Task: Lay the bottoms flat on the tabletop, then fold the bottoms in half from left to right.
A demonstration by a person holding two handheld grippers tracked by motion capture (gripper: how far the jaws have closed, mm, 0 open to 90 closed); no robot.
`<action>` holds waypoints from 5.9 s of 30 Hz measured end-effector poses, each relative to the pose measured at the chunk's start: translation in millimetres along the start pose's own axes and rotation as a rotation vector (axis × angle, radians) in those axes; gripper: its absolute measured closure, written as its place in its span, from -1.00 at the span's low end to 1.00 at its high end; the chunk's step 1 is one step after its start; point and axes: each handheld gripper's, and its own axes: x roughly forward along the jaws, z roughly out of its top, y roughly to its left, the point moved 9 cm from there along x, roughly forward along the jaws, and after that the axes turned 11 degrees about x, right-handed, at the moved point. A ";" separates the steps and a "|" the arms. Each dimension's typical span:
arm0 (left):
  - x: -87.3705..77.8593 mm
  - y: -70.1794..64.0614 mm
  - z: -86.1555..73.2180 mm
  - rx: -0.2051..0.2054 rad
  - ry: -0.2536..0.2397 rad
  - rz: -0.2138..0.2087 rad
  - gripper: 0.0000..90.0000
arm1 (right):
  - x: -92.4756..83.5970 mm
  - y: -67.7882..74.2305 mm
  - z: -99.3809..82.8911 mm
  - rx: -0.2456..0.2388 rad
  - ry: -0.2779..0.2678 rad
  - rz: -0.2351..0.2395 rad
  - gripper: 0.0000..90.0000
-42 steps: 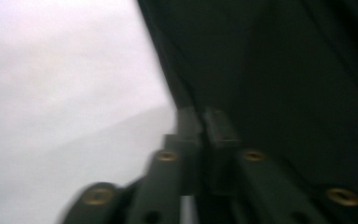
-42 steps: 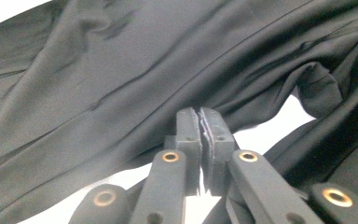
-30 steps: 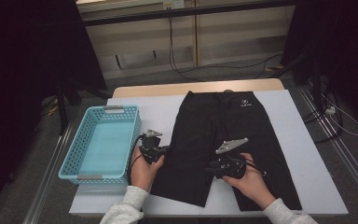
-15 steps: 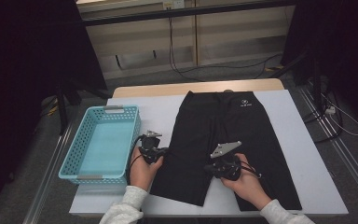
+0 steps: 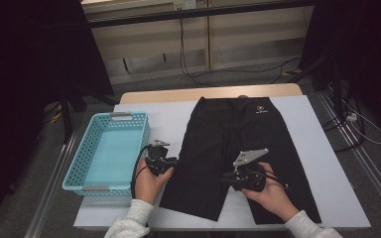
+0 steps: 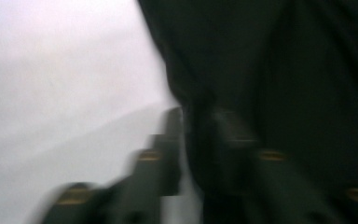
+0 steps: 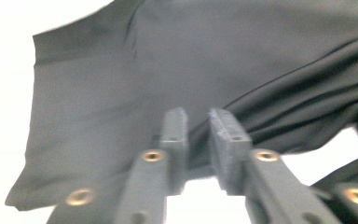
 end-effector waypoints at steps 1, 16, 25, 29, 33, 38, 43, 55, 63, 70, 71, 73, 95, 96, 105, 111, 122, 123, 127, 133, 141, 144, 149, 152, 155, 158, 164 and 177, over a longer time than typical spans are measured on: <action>-1.1 -1.3 0.1 -0.007 -0.010 -0.013 0.35 | -1.6 -1.6 3.6 0.001 -0.026 -0.010 0.37; -19.9 -16.5 0.9 0.035 -0.036 -0.083 -0.27 | -14.0 -29.0 26.1 0.067 -0.156 -0.125 -0.57; -21.7 -14.5 -6.2 0.035 -0.018 -0.077 -0.38 | -17.2 -33.2 30.6 0.081 -0.186 -0.124 -0.61; -22.5 -15.8 -8.4 0.038 -0.011 -0.076 -0.39 | -16.6 -33.7 30.8 0.075 -0.186 -0.131 -0.61; -23.1 -16.0 -8.9 0.046 -0.011 -0.076 -0.39 | -17.0 -33.7 31.0 0.075 -0.188 -0.131 -0.61; -22.4 -17.5 -10.0 0.041 -0.009 -0.079 -0.40 | -16.8 -33.5 31.9 0.075 -0.191 -0.129 -0.61; -22.8 -18.0 -10.9 0.047 -0.007 -0.074 -0.41 | -16.8 -33.7 31.7 0.079 -0.189 -0.127 -0.61; -23.2 -17.4 -11.0 0.058 -0.011 -0.063 -0.41 | -17.5 -34.6 31.8 0.075 -0.192 -0.128 -0.62; -17.1 -14.6 -19.1 0.107 0.029 -0.043 -0.30 | -18.2 -35.0 32.1 0.076 -0.194 -0.128 -0.62; -10.5 -15.9 -24.6 0.126 0.046 -0.024 -0.21 | -18.6 -34.6 32.2 0.076 -0.195 -0.129 -0.62; -10.8 -15.7 -24.6 0.133 0.052 -0.020 -0.20 | -18.6 -34.6 32.3 0.075 -0.196 -0.129 -0.62; -11.0 -16.2 -24.5 0.130 0.054 -0.016 -0.08 | -18.2 -34.8 31.8 0.076 -0.193 -0.128 -0.62; -13.7 -32.0 -25.7 0.064 0.097 -0.083 0.96 | -17.5 -35.9 30.1 0.068 -0.184 -0.140 -0.62; -14.3 -31.8 -25.3 0.059 0.096 -0.086 0.96 | -17.9 -35.8 30.3 0.070 -0.185 -0.139 -0.62; -24.6 -38.0 -13.1 0.041 0.039 -0.117 0.97 | -19.0 -37.0 31.3 0.071 -0.193 -0.144 -0.61; -26.7 -49.1 -5.7 0.055 0.012 -0.146 0.97 | -17.3 -40.3 37.4 0.078 -0.208 -0.153 -0.60; -26.5 -65.2 5.5 0.064 -0.037 -0.174 0.97 | -8.6 -43.9 51.4 0.078 -0.219 -0.164 -0.60; -26.5 -67.1 6.7 0.067 -0.043 -0.175 0.97 | -8.4 -44.2 52.3 0.082 -0.223 -0.165 -0.59; -27.3 -73.7 9.1 0.093 -0.054 -0.178 0.97 | -3.5 -49.1 56.1 0.071 -0.227 -0.185 -0.58; -22.9 -79.7 8.1 0.101 -0.053 -0.188 0.97 | 5.6 -52.7 63.5 0.085 -0.224 -0.179 -0.58; -22.0 -86.5 8.5 0.110 -0.064 -0.201 0.97 | 21.5 -48.4 67.3 0.075 -0.199 -0.169 -0.59; -22.0 -88.3 9.1 0.111 -0.073 -0.202 0.97 | 23.2 -47.7 70.5 0.083 -0.204 -0.162 -0.59; -21.4 -92.3 10.2 0.111 -0.079 -0.209 0.97 | 30.4 -45.5 72.5 0.080 -0.194 -0.159 -0.59; -20.8 -92.7 10.3 0.110 -0.082 -0.208 0.97 | 34.6 -43.0 76.1 0.077 -0.189 -0.155 -0.59; -19.9 -90.6 8.6 0.110 -0.077 -0.206 0.97 | 38.4 -41.6 80.9 0.077 -0.193 -0.150 -0.59; -19.6 -90.9 8.6 0.107 -0.080 -0.209 0.97 | 43.3 -40.6 83.3 0.068 -0.181 -0.147 -0.59; -17.8 -92.5 7.3 0.109 -0.072 -0.217 0.97 | 50.6 -37.5 89.6 0.076 -0.171 -0.129 -0.59; -12.2 -100.5 6.7 0.112 -0.083 -0.245 0.97 | 67.5 -29.7 99.1 0.068 -0.149 -0.100 -0.61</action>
